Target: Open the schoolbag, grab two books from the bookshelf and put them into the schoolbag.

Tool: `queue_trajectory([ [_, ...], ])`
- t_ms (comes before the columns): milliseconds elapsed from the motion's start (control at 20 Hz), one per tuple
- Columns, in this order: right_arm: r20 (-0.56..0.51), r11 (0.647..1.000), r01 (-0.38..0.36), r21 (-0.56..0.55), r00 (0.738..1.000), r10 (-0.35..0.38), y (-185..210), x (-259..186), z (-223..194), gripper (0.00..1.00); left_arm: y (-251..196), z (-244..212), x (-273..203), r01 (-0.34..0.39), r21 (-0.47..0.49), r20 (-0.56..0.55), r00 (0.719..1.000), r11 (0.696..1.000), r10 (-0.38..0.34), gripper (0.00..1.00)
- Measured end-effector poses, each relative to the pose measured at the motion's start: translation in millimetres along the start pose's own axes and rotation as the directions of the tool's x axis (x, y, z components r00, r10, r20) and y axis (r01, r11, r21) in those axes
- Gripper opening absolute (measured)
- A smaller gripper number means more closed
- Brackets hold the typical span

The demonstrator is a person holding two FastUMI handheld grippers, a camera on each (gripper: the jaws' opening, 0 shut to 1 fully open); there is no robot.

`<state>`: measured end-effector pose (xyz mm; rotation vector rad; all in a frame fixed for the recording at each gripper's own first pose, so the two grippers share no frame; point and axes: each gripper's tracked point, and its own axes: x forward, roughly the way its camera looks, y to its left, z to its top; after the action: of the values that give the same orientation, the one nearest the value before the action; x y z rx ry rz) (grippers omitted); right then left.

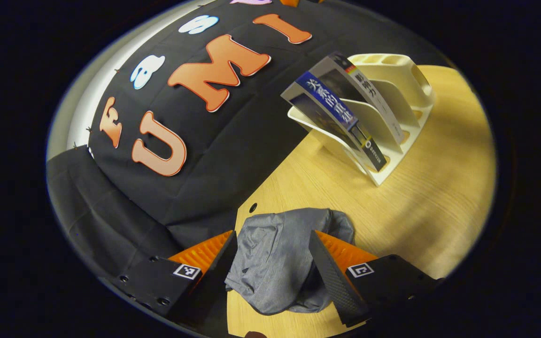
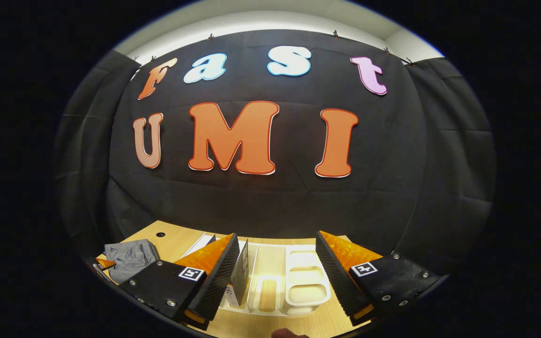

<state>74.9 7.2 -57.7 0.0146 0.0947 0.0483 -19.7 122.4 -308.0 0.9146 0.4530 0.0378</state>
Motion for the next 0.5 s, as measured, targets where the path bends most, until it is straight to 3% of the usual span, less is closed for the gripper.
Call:
queue_trajectory([
  [250,-0.011,1.000,-0.013,0.005,1.000,0.013,-10.2,-0.2,-6.7,0.98,-25.5,-27.7,-5.5,0.017,0.089,-0.061,0.998,0.996,-0.011,0.97],
  [500,-0.018,0.999,-0.039,0.005,0.999,0.039,-20.1,-0.3,-14.1,0.97,-24.1,-46.6,3.0,-0.031,0.131,-0.164,0.985,0.991,0.052,0.97],
])
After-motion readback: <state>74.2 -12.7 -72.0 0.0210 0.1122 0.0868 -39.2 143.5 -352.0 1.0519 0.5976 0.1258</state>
